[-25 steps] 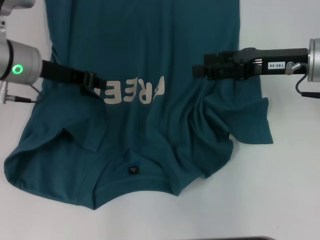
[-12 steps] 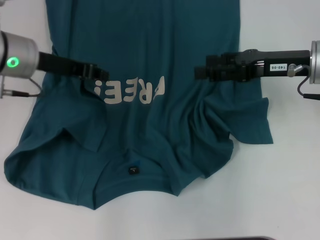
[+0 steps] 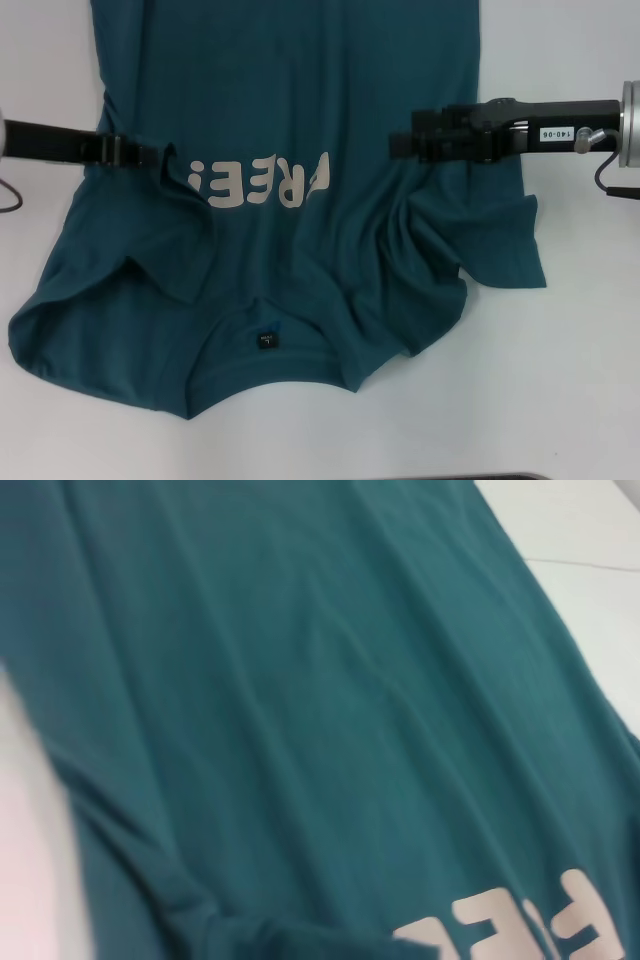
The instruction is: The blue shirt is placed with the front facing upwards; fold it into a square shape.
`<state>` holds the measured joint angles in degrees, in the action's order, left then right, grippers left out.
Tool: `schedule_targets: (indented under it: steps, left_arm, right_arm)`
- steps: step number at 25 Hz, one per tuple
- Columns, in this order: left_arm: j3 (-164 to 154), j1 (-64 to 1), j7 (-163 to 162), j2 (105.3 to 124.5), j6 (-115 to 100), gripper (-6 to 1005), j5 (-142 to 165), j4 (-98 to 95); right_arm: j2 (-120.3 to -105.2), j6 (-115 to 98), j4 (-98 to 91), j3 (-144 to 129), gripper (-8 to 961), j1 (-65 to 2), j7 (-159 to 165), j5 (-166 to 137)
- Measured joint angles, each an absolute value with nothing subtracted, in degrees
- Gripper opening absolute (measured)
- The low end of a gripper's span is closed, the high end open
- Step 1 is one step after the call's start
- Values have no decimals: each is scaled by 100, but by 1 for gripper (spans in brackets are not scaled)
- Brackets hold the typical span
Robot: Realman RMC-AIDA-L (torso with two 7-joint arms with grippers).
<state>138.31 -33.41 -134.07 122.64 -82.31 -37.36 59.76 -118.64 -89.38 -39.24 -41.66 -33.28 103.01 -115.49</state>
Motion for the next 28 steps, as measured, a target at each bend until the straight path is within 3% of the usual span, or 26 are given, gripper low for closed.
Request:
schedule_targets:
  steps: [28]
  left_arm:
    - [13670, -3309, -13476, 12124, -7624, 122, -3673, 5176]
  right_arm:
    - [-11804, -8983, -3929, -4157, 853, -3322, 10353, -11549]
